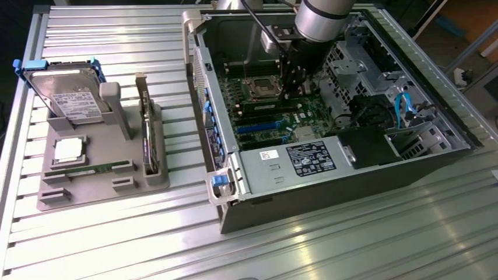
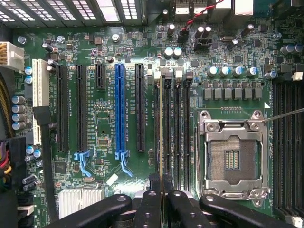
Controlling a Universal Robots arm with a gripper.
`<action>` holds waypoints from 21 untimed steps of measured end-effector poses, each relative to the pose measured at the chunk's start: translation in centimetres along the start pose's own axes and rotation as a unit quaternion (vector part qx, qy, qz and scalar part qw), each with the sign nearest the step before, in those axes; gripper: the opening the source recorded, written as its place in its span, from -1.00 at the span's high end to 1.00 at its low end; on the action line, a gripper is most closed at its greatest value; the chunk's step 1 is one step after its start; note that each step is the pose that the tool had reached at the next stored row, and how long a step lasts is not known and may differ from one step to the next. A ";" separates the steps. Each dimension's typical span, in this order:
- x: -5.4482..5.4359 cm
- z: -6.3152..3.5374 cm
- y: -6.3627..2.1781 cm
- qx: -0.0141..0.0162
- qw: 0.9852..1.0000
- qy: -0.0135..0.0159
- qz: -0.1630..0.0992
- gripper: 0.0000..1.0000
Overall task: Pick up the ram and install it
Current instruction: 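Insert the ram into the slot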
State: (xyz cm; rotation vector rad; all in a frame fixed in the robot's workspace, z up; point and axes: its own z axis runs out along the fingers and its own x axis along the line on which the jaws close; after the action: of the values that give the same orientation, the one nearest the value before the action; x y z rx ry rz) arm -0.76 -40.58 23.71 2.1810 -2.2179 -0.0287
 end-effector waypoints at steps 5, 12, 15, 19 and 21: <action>0.0 0.00 -0.09 0.000 1.000 0.000 0.000 0.76; 0.0 0.00 -0.19 0.000 1.000 0.000 0.000 0.76; 0.0 -0.13 -0.18 0.000 1.000 0.000 0.000 0.76; 0.0 -0.36 -0.18 0.000 1.000 0.000 0.000 0.76; 0.0 -0.40 -0.18 0.000 1.000 0.000 0.000 0.76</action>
State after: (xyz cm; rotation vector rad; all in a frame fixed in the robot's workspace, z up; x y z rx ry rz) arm -0.57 -40.58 24.11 2.1818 -2.2176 -0.0291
